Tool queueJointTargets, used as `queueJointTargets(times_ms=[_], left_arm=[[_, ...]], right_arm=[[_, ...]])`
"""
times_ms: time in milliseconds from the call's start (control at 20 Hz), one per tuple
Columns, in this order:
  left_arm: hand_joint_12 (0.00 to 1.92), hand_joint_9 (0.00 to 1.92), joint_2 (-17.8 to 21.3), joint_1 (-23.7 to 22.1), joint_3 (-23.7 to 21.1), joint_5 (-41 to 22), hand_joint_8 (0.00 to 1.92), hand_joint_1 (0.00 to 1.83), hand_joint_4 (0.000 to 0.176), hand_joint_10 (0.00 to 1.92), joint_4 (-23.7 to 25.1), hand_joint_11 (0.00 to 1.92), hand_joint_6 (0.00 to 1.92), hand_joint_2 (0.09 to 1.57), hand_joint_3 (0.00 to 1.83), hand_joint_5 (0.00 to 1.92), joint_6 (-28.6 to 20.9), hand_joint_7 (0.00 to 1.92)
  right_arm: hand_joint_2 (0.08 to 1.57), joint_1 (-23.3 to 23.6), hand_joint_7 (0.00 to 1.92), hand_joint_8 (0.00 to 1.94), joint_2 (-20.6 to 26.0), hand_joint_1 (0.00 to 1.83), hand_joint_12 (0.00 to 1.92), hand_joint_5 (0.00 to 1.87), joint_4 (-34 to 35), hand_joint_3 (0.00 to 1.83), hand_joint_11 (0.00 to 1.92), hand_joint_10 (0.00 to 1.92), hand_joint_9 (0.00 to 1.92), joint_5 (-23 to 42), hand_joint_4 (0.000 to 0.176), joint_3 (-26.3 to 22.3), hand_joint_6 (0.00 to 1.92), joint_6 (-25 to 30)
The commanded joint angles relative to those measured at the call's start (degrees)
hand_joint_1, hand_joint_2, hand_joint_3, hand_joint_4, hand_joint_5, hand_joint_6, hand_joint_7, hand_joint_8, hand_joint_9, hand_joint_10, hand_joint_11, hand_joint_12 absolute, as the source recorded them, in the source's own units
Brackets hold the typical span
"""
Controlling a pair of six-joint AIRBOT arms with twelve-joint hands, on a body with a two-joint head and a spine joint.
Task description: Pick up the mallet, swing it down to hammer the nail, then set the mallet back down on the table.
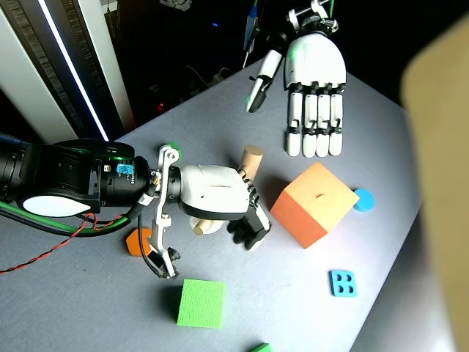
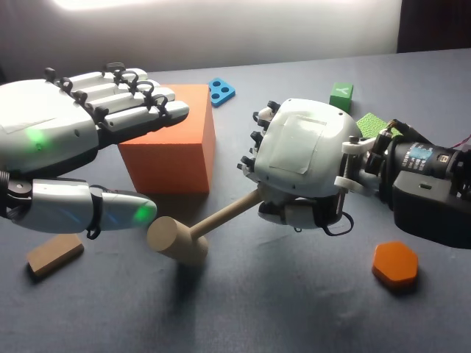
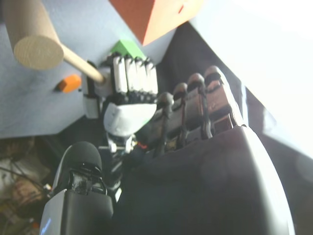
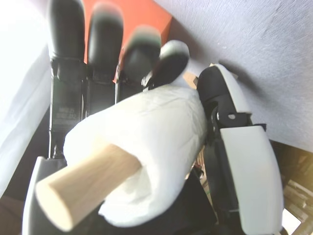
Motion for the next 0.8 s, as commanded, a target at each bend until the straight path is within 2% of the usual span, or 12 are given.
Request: queueJointTargets(times_ms=[0,50,100,200,300,550,650,750], left_arm=[[0.00,0.00,0.52,-0.54,-0.19,-5.90,0.00,0.00,0.000,0.00,-1.82,0.00,0.01,1.24,0.00,0.02,-0.26,0.01],[0.00,0.00,0.55,-0.54,-0.34,-5.90,0.00,0.00,0.000,0.00,-1.82,0.00,0.01,1.24,0.00,0.02,-0.26,0.01],[0.00,0.00,0.56,-0.54,-0.46,-5.91,0.00,0.00,0.000,0.00,-1.81,0.00,0.00,1.24,0.00,0.02,-0.26,0.00],[0.00,0.00,0.57,-0.54,-0.54,-6.42,0.01,0.00,0.000,0.00,-1.69,0.00,0.01,1.24,0.00,0.03,-0.26,0.02],[0.00,0.00,0.59,-0.59,-0.54,-6.53,0.00,0.00,0.000,0.00,-1.68,0.00,0.01,1.24,0.00,0.02,-0.26,0.00],[0.00,0.00,0.61,-0.61,-0.50,-6.54,0.00,0.00,0.000,0.00,-1.68,0.00,0.01,1.23,0.00,0.03,-0.26,0.01],[0.00,0.00,0.61,-0.61,-0.52,-6.54,0.00,0.00,0.000,0.00,-1.68,0.00,0.01,1.24,0.00,0.03,-0.26,0.01],[0.00,0.00,0.61,-0.61,-0.54,-6.54,0.00,0.00,0.000,0.00,-1.68,0.00,0.00,1.24,0.00,0.02,-0.26,0.00]], right_arm=[[1.23,0.13,1.06,0.40,0.11,0.48,1.07,0.94,-0.39,0.00,0.54,0.47,0.97,6.69,0.000,-0.11,0.44,-0.39],[1.22,0.11,1.05,0.20,0.12,0.47,1.06,0.95,-0.39,0.00,0.50,0.31,0.94,6.75,0.000,-0.16,0.25,-0.48],[1.21,0.04,0.98,0.08,0.13,0.45,1.08,0.88,-0.39,0.00,0.42,0.18,0.87,6.83,0.000,-0.21,0.11,-0.66],[1.17,-0.14,0.79,0.00,0.15,0.41,1.14,0.73,-0.39,0.00,0.25,0.05,0.71,7.02,0.000,-0.31,0.01,-1.15],[1.12,-0.14,0.63,0.00,0.26,0.42,1.17,0.57,-0.39,0.00,0.04,0.00,0.56,7.01,0.000,-0.46,0.00,-1.14],[1.10,-0.14,0.59,0.00,2.93,0.50,1.17,0.52,-0.37,0.00,0.02,0.00,0.53,7.29,0.000,-3.19,0.00,-0.32],[1.11,0.73,0.49,0.00,6.12,0.50,1.10,0.46,1.91,0.00,0.00,0.00,0.44,7.50,0.000,-6.87,0.00,0.22],[1.10,2.50,0.47,0.00,10.36,0.48,1.06,0.43,6.35,0.00,0.00,0.00,0.43,4.26,0.000,-11.45,0.00,-0.43]])
